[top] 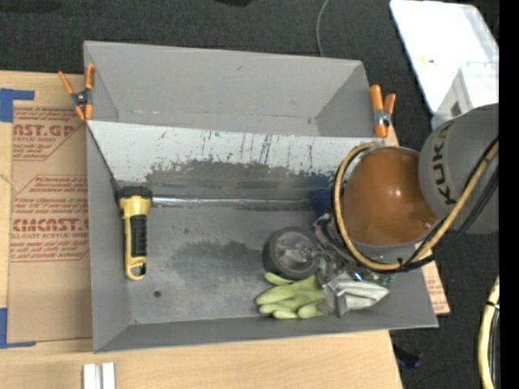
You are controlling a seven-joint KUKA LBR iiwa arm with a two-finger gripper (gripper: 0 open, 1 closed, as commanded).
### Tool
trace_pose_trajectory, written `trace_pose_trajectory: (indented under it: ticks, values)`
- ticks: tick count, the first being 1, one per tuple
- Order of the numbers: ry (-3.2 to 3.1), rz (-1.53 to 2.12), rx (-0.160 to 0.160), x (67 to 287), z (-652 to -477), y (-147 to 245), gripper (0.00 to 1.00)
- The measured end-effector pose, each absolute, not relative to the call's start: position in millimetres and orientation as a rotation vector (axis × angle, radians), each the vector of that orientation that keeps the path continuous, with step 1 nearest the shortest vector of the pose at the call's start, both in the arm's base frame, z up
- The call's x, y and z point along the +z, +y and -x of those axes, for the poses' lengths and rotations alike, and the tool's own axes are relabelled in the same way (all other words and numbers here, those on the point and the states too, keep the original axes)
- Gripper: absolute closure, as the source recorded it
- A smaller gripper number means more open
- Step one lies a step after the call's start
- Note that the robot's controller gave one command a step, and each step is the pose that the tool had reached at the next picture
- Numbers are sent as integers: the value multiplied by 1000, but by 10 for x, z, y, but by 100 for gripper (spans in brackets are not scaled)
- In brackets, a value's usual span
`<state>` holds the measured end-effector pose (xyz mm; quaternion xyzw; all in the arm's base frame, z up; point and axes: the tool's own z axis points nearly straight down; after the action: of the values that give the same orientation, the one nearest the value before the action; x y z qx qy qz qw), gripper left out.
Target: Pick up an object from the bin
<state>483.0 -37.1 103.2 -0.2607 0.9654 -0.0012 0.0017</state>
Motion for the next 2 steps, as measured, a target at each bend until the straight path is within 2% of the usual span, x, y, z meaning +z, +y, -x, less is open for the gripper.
trace_pose_trajectory:
  ticks: [1,2]
  values:
    - [3028,757,-12,714,-4849,-103,0]
    - [2884,1142,-26,784,-4894,169,100]
